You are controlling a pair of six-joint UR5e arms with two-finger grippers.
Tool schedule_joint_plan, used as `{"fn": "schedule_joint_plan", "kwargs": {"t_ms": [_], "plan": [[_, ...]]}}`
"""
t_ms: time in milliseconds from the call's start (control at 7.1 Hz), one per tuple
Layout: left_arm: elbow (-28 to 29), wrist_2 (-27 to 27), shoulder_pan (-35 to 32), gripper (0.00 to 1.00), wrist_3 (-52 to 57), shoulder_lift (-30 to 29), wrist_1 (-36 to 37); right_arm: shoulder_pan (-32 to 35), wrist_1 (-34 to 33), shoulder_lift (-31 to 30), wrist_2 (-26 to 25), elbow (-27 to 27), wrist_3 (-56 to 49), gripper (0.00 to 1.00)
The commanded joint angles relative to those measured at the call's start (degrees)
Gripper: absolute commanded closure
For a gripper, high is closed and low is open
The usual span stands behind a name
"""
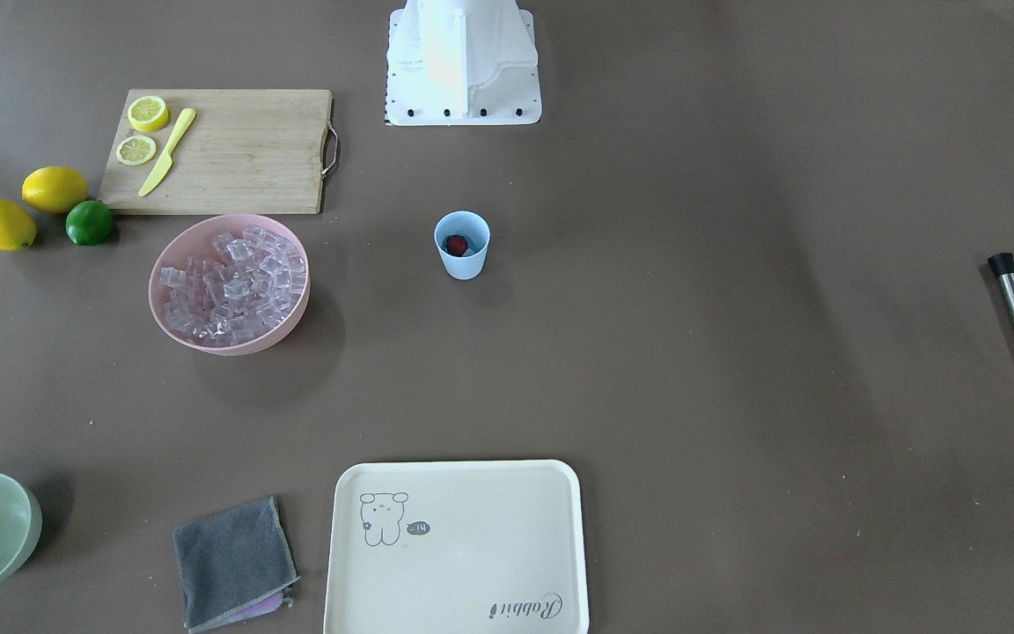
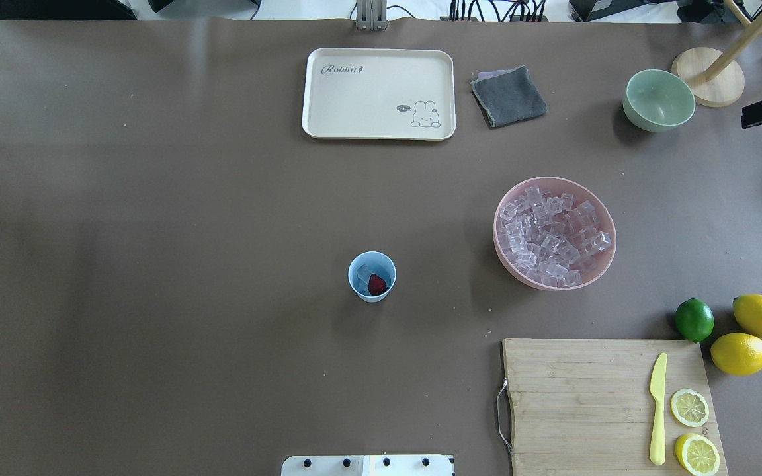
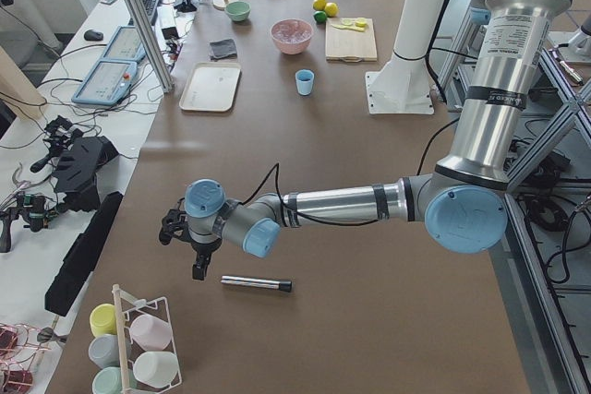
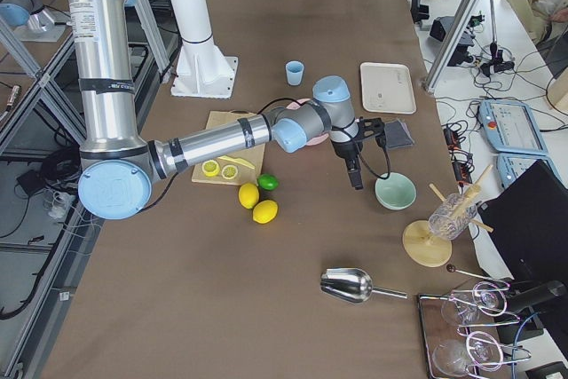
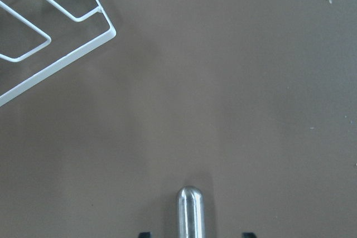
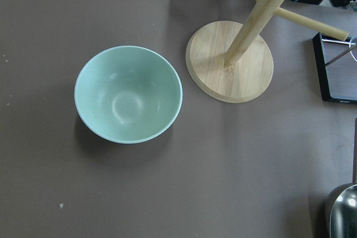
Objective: Mash ice and strawberries in cup
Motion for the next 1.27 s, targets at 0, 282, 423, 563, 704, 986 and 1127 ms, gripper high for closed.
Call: {"fn": "schedule_joint_plan", "kwargs": {"t_ms": [0,282,423,563,704,986,1127], "plan": [[-3.5,-0.9,-1.7,0.02,0.0,-4.9,9.5,0.1,-0.2,-0.3,0.6,-0.2,0.0,0.00],[-3.5,-0.8,-2.2,0.02,-0.5,-9.6,13.3,1.1,-0.7,-0.8,1.9,-0.6,-0.2,0.00],[-3.4,-0.4,-2.3,0.02,-1.4,-11.0,14.1,2.4,-0.8,-1.3,3.2,-0.7,-0.4,0.00],[-3.6,-0.2,-2.3,0.02,-1.5,-11.9,14.1,3.8,-0.9,-1.9,4.3,-1.2,-0.6,0.00],[-3.9,-0.2,-2.4,0.02,-3.5,-12.8,14.1,5.6,-1.0,-2.3,5.0,-1.7,-2.4,0.00],[-3.9,-0.3,-2.4,0.02,-5.9,-14.0,14.2,11.7,-5.2,-2.1,8.4,-2.5,-10.7,0.00],[-3.9,-0.2,-2.3,0.02,-7.8,-14.7,14.2,12.1,-6.1,-2.2,8.3,-2.8,-12.2,0.00]]}}
